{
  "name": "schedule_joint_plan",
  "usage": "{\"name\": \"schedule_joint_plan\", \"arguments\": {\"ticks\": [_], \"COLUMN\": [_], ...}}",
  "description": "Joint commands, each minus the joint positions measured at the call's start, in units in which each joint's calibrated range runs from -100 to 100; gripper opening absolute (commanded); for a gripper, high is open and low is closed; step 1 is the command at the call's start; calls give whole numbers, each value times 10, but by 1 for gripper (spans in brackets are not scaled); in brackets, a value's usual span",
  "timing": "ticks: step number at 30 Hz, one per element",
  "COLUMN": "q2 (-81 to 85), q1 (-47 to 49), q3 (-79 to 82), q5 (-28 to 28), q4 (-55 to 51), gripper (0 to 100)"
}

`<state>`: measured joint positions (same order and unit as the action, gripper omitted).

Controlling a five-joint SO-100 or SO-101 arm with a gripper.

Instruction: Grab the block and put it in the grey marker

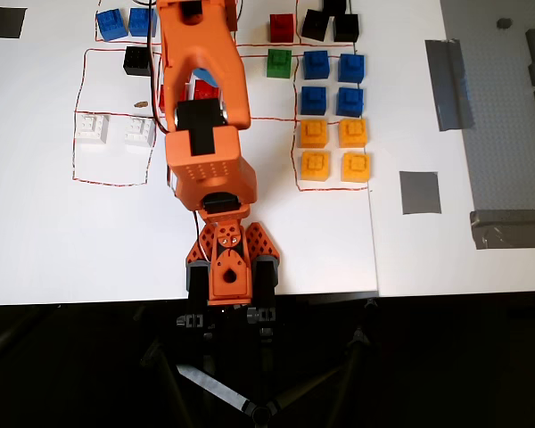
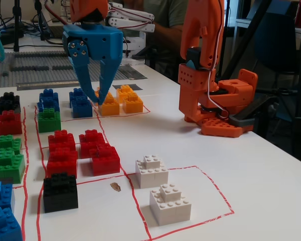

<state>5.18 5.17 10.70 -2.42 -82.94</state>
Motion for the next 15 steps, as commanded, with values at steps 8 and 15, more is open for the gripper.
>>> {"name": "schedule_joint_plan", "arguments": {"ticks": [8, 15], "q2": [35, 38], "q1": [5, 6], "q3": [-49, -44], "q5": [0, 0], "q4": [-1, -1], "gripper": [0, 0]}}
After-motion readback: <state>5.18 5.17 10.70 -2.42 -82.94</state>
